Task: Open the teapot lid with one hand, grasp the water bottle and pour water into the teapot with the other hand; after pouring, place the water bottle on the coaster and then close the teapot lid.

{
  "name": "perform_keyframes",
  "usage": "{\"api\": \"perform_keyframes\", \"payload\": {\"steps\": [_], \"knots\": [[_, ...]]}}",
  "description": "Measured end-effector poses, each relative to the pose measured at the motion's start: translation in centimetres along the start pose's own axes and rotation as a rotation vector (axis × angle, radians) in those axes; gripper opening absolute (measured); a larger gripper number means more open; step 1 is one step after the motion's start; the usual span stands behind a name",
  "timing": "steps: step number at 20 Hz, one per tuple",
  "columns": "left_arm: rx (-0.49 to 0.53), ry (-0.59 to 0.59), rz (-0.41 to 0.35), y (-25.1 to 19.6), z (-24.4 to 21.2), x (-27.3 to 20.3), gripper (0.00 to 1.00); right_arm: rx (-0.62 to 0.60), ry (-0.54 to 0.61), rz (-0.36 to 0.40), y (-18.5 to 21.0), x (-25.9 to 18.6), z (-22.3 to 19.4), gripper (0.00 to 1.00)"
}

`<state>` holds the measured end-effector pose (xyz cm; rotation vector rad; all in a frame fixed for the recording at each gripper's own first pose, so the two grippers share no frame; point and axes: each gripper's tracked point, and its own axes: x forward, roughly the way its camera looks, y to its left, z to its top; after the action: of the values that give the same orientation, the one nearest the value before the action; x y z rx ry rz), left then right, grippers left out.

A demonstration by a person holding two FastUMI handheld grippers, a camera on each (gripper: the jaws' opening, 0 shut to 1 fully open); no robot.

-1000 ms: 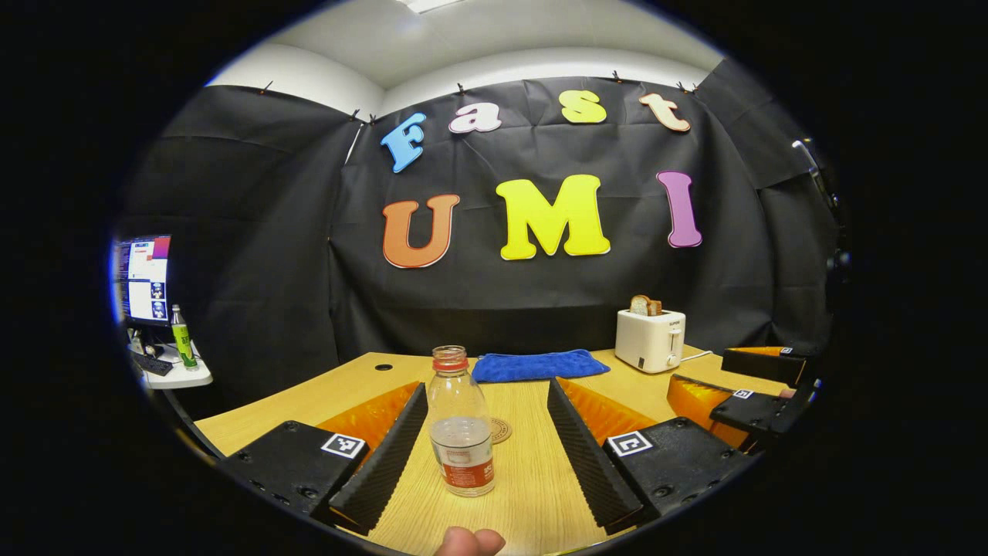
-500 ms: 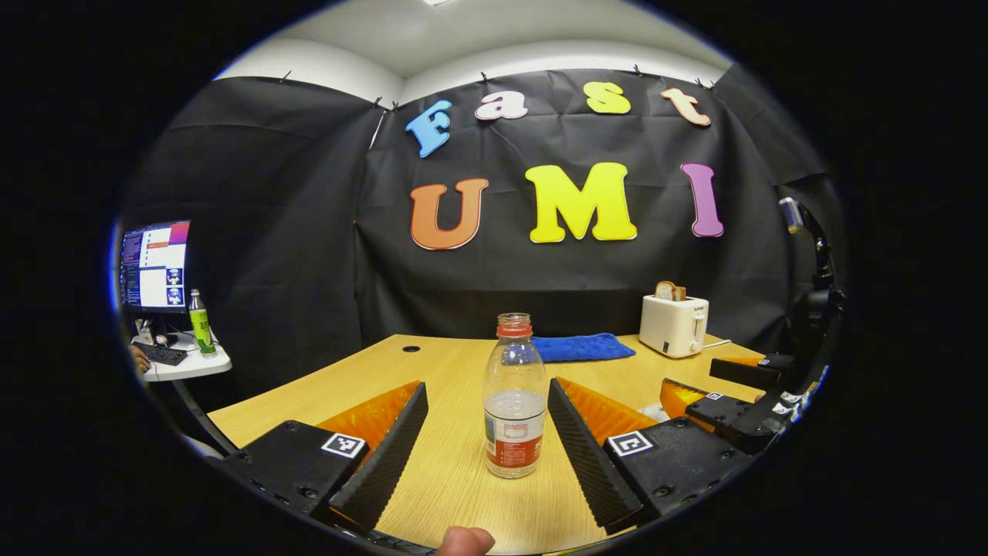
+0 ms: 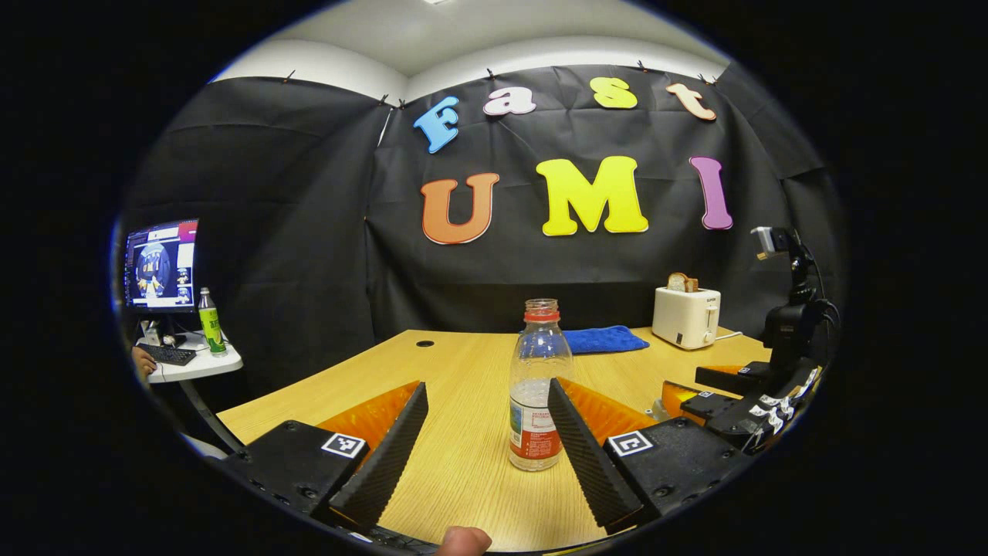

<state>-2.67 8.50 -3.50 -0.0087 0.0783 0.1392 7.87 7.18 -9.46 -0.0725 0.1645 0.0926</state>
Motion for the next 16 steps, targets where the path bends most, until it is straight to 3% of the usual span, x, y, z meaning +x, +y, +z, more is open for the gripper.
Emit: {"api": "perform_keyframes", "payload": {"steps": [1, 4, 6, 7, 10, 11, 16], "knots": [[0.0, 0.001, -0.001, 0.0, -0.1, 0.1, 0.98, -0.003, -0.004, -0.003, -0.1, 0.1, 0.0, 0.68], [-0.001, 0.0, -0.001, 0.2, -0.1, 0.1, 0.98, -0.041, 0.002, -0.024, -0.6, 0.7, -0.3, 0.34], [-0.008, 0.002, -0.004, 0.1, -0.3, 0.2, 0.98, -0.035, 0.009, -0.014, 0.0, 1.2, -0.6, 0.26], [-0.01, 0.003, -0.006, 0.2, -0.4, 0.4, 0.98, -0.047, 0.016, -0.016, 0.1, 1.4, -0.7, 0.12], [-0.014, 0.014, -0.04, -0.4, -0.8, 0.5, 0.98, -0.073, 0.019, -0.01, 0.1, 1.3, -0.8, 0.07], [-0.021, 0.023, -0.065, -0.8, -1.1, 0.6, 0.98, -0.075, 0.019, -0.009, 0.2, 1.2, -0.4, 0.0], [-0.075, 0.116, -0.204, -3.4, -3.9, 1.0, 0.98, -0.08, 0.018, 0.024, 0.7, 1.1, 0.0, 0.0]]}}
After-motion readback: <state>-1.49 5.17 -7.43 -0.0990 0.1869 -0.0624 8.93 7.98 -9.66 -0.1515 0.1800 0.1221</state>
